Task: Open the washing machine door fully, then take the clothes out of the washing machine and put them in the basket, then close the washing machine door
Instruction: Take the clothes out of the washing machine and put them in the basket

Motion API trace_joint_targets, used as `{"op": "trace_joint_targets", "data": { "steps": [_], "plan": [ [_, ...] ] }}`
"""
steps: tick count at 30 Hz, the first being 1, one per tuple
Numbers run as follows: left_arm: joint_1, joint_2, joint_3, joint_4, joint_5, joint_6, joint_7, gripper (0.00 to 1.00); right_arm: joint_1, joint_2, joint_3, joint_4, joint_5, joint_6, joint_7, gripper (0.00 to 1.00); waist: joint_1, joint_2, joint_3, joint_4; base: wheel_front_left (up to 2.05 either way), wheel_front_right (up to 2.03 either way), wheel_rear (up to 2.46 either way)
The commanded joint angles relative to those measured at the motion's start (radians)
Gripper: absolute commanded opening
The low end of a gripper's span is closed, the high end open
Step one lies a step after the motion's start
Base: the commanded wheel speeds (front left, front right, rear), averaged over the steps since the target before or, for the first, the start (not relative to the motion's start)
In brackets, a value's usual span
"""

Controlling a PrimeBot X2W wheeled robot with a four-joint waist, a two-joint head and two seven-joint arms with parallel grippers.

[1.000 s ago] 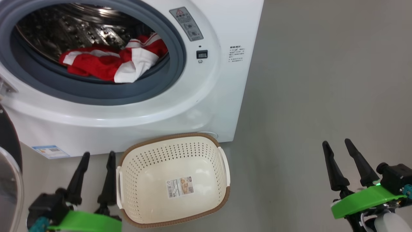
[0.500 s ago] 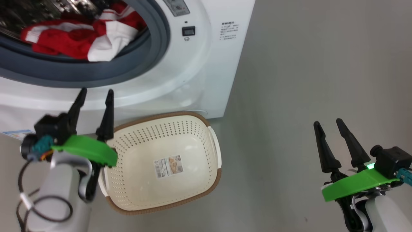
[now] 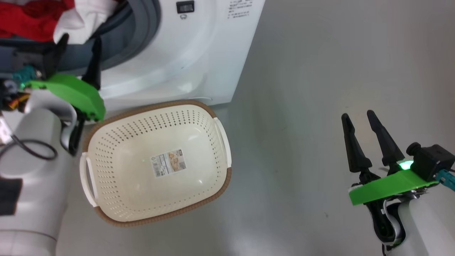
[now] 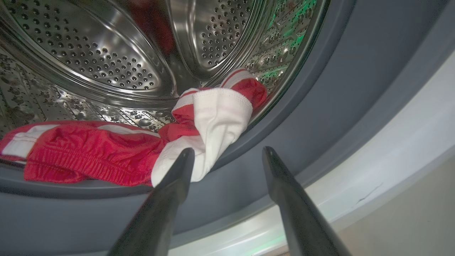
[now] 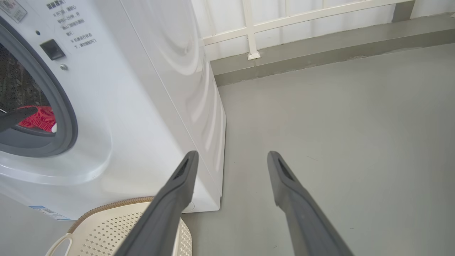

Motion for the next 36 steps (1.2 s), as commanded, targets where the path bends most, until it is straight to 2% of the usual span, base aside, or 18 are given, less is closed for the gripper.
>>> {"op": "trace_joint_targets", "data": {
  "steps": [1,13,23,29,30,31,32,33,36],
  "plan": [
    [-0.028,0.053,0.015,-0.004,-0.009,0.001,0.0,1.0,-0.015,-0.006,0.02,-0.028,0.0,0.007,-0.006,1.0,0.0,-0.0001,0.034,-0.019,0.0,0.0,0.0],
    [-0.237,0.095,-0.05,0.196,-0.041,0.001,0.018,1.0,-0.066,0.014,0.036,-0.035,0.004,0.007,-0.006,1.0,0.0,-0.0001,0.124,-0.059,0.0,0.0,0.0],
    [-0.302,0.116,-0.074,0.255,-0.04,0.001,0.007,1.0,-0.09,0.023,0.044,-0.038,0.005,0.007,-0.006,1.0,0.0,-0.0001,0.159,-0.086,0.0,0.0,0.0],
    [-0.331,0.129,-0.082,0.274,-0.039,0.017,-0.005,1.0,-0.098,0.029,0.053,-0.04,0.006,0.007,-0.006,1.0,0.0,-0.0001,0.173,-0.104,0.0,0.0,0.0],
    [-0.332,0.13,-0.083,0.276,-0.04,0.018,-0.006,0.7,-0.099,0.03,0.054,-0.039,0.006,0.007,-0.006,1.0,0.0,-0.0001,0.174,-0.106,0.0,0.0,0.0],
    [-0.333,0.131,-0.083,0.278,-0.041,0.018,-0.007,0.32,-0.1,0.031,0.054,-0.039,0.006,0.007,-0.006,1.0,0.0,-0.0001,0.174,-0.107,0.0,0.0,0.0],
    [-0.333,0.131,-0.083,0.278,-0.041,0.018,-0.007,0.32,-0.1,0.031,0.054,-0.039,0.006,0.007,-0.006,1.0,0.0,-0.0001,0.174,-0.107,0.0,0.0,0.0],
    [-0.334,0.131,-0.083,0.279,-0.043,0.019,-0.009,0.0,-0.099,0.031,0.054,-0.038,0.006,0.007,-0.006,1.0,0.0,-0.0001,0.173,-0.107,0.0,0.0,0.0],
    [-0.335,0.132,-0.083,0.281,-0.046,0.02,-0.014,0.0,-0.099,0.032,0.051,-0.036,0.005,0.007,-0.006,1.0,0.0,-0.0001,0.171,-0.106,0.0,0.0,0.0]
  ]
}}
